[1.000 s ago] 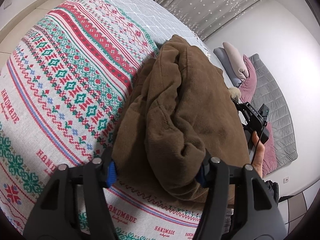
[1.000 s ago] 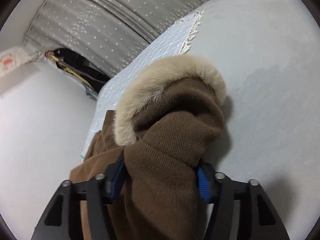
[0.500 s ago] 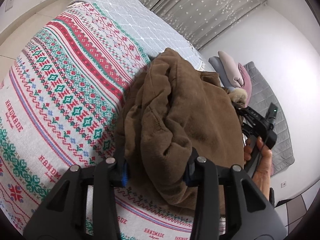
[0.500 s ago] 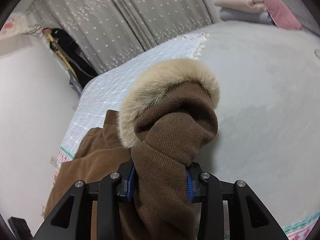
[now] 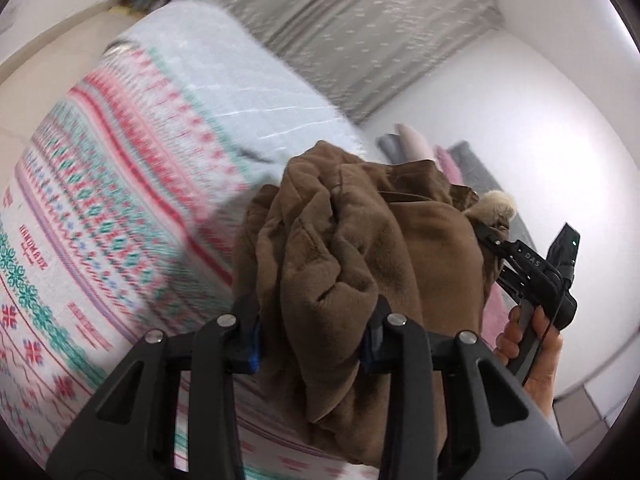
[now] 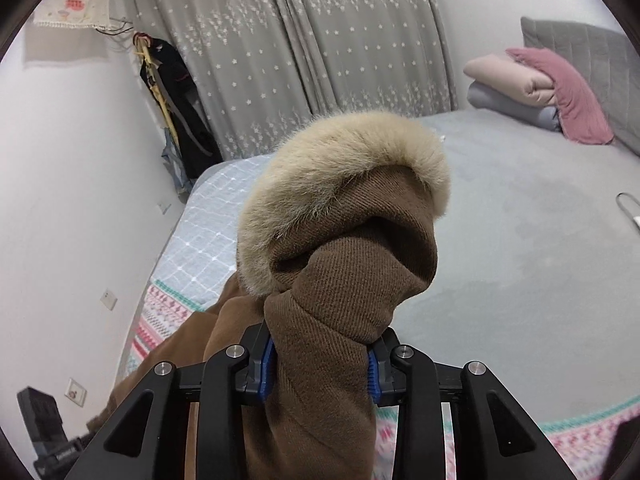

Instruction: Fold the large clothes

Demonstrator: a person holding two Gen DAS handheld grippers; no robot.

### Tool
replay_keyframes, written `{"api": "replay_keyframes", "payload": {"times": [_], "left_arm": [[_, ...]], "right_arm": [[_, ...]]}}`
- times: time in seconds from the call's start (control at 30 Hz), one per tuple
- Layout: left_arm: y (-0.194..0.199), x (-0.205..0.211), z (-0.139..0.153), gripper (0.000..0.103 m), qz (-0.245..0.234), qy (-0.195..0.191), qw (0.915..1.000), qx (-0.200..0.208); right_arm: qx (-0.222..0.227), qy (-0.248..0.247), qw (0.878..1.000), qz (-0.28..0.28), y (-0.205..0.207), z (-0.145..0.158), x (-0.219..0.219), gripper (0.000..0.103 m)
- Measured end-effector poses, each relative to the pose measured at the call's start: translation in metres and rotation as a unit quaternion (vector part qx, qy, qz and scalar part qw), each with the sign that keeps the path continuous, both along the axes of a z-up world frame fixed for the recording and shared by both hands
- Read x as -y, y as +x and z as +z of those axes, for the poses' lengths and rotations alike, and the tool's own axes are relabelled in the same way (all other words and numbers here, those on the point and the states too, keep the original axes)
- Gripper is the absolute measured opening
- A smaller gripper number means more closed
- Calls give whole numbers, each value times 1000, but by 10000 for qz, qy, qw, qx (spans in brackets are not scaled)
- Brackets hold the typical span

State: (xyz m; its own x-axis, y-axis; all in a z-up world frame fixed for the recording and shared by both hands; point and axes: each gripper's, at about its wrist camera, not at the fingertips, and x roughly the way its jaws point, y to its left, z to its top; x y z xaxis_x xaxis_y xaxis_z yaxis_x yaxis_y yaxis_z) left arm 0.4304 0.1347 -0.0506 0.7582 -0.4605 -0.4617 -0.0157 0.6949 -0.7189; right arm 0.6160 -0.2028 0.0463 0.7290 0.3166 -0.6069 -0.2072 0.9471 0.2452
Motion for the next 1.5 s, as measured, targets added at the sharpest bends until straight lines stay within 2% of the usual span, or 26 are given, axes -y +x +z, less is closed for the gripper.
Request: {"api": "replay_keyframes", "payload": {"times": [0.07, 0.23, 0.33, 0.43, 0.5, 0.63, 0.7, 0.8, 0.83, 0.93, 0.97, 1.0, 1.03, 1.13, 1.23, 1.37, 1.43, 1.5], "left_arm": [[-22, 20, 27, 37, -178, 218, 9994, 219], [-93, 64, 81, 37, -518, 679, 9960, 247], [-159, 94, 108, 37, -648, 1272, 9893, 298], [-215, 114, 112, 37, -761, 1472, 9860, 204], [-243, 125, 107, 37, -835, 1620, 9831, 171], [-295, 153, 70, 37, -1183, 1836, 9758, -64], [-304, 157, 48, 37, -1324, 1833, 9740, -133], [-307, 156, 5, 37, -1429, 1768, 9730, -405], [-311, 154, -10, 37, -1427, 1786, 9724, -464], [-328, 158, -19, 37, -1445, 1970, 9692, -300], [-330, 159, -19, 38, -1466, 2001, 9684, -272], [-334, 161, -18, 38, -1461, 2036, 9678, -245], [-334, 160, -19, 38, -1453, 2061, 9674, -243], [-331, 154, -26, 39, -1421, 1934, 9701, -366], [-331, 148, -30, 41, -1431, 1757, 9730, -436], [-330, 153, -30, 46, -1477, 1855, 9706, -416], [-328, 149, -27, 51, -1487, 1771, 9716, -497], [-326, 142, -21, 53, -1550, 1652, 9723, -583]], "right_arm": [[40, -48, 10000, -42, -21, 21, 9, 34], [187, 62, 9998, -63, -105, 65, 61, 34], [90, 278, 9996, 4, -144, 70, 85, 34], [-40, 420, 9990, 167, -188, 60, 106, 34], [-101, 471, 9985, 262, -212, 50, 114, 34], [-280, 529, 9973, 419, -255, 22, 126, 34], [-373, 450, 9973, 437, -269, 9, 129, 34], [-576, 339, 9971, 368, -286, -29, 133, 34], [-715, 411, 9961, 312, -287, -50, 140, 34], [-982, 737, 9923, -156, -292, -106, 178, 35], [-1349, 985, 9854, -331, -284, -120, 198, 35], [-1485, 1380, 9786, -340, -281, -128, 215, 35], [-1458, 1510, 9773, -287, -281, -130, 218, 36], [-1417, 1123, 9830, -307, -279, -129, 204, 40], [-1504, 1025, 9823, -441, -272, -133, 197, 46], [-1522, 1060, 9808, -602, -275, -139, 198, 54], [-1485, 902, 9821, -729, -278, -139, 197, 62], [-1421, 630, 9849, -757, -285, -130, 195, 64]]}}
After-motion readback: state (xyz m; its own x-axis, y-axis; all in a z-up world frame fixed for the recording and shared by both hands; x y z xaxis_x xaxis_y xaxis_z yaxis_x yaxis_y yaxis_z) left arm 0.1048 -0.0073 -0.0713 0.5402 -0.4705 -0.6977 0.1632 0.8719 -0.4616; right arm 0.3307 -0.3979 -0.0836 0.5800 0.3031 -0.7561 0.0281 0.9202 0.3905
